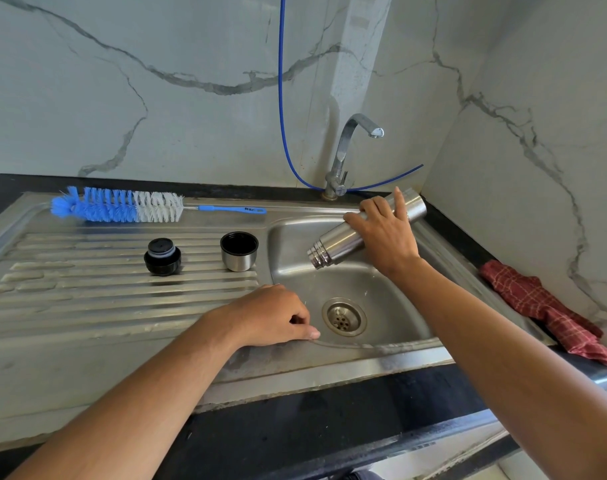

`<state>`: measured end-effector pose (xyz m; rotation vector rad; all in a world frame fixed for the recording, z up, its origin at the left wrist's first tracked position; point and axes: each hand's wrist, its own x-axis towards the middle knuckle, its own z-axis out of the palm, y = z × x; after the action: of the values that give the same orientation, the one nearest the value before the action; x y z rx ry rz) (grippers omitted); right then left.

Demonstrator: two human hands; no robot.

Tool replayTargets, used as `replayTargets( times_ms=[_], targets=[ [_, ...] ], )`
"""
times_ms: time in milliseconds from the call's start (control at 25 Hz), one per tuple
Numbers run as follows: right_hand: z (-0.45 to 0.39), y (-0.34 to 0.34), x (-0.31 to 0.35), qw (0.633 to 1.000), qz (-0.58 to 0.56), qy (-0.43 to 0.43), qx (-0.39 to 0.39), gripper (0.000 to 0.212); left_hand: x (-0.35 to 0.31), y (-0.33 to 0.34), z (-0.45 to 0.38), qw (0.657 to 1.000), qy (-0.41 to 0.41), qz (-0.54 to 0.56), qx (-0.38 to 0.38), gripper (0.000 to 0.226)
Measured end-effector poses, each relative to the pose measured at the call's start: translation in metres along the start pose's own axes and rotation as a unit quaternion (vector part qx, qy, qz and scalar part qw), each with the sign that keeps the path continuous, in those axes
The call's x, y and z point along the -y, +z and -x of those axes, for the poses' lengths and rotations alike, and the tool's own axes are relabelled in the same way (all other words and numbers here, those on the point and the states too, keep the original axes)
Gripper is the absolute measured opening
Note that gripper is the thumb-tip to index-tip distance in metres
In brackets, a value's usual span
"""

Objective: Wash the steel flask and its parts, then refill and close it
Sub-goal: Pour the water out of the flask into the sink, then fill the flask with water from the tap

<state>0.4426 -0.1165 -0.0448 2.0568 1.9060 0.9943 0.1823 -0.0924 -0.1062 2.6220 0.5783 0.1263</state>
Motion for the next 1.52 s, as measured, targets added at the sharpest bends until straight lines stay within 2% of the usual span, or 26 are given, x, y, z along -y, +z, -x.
replayTargets(
  times_ms=[80, 200, 480, 680, 800, 920, 1080, 1200, 1360, 1520],
  targets=[
    [0.002, 0.004, 0.001, 1.0, 0.001, -0.019, 0.0, 0.068, 0.0, 0.0, 0.0, 1.0, -0.001, 0.001, 0.003, 0.039],
    [0.002, 0.005, 0.001, 1.0, -0.017, 0.004, -0.009, 0.067, 0.001, 0.0, 0.001, 1.0, -0.001, -0.001, 0.005, 0.037],
    [-0.004, 0.005, 0.001, 1.0, -0.012, -0.009, 0.001, 0.068, -0.001, -0.001, 0.001, 1.0, -0.005, -0.002, 0.007, 0.036],
    [0.002, 0.007, 0.001, 0.999, -0.045, 0.026, 0.004, 0.068, -0.003, 0.0, 0.002, 1.0, -0.01, 0.0, 0.013, 0.035],
    [0.009, 0.011, 0.004, 0.99, -0.112, 0.084, 0.014, 0.072, -0.005, -0.003, 0.005, 1.0, -0.011, 0.0, 0.022, 0.035],
    [0.013, 0.019, 0.01, 0.942, -0.27, 0.198, 0.019, 0.076, -0.008, -0.011, 0.01, 0.999, -0.014, 0.031, -0.022, 0.031],
    [-0.004, 0.026, 0.021, 0.798, -0.513, 0.315, -0.022, 0.069, -0.019, -0.045, -0.004, 0.985, -0.006, 0.07, -0.157, 0.028],
    [-0.017, 0.036, 0.023, 0.713, -0.606, 0.351, -0.038, 0.064, -0.025, -0.086, -0.046, 0.976, -0.025, 0.021, -0.213, 0.027],
    [-0.017, 0.059, 0.021, 0.672, -0.637, 0.376, -0.003, 0.063, -0.014, -0.133, -0.139, 0.956, -0.081, -0.001, -0.28, 0.017],
    [-0.019, 0.07, 0.02, 0.648, -0.663, 0.375, 0.008, 0.058, 0.023, -0.144, -0.231, 0.954, -0.146, 0.037, -0.26, 0.013]
  ],
)
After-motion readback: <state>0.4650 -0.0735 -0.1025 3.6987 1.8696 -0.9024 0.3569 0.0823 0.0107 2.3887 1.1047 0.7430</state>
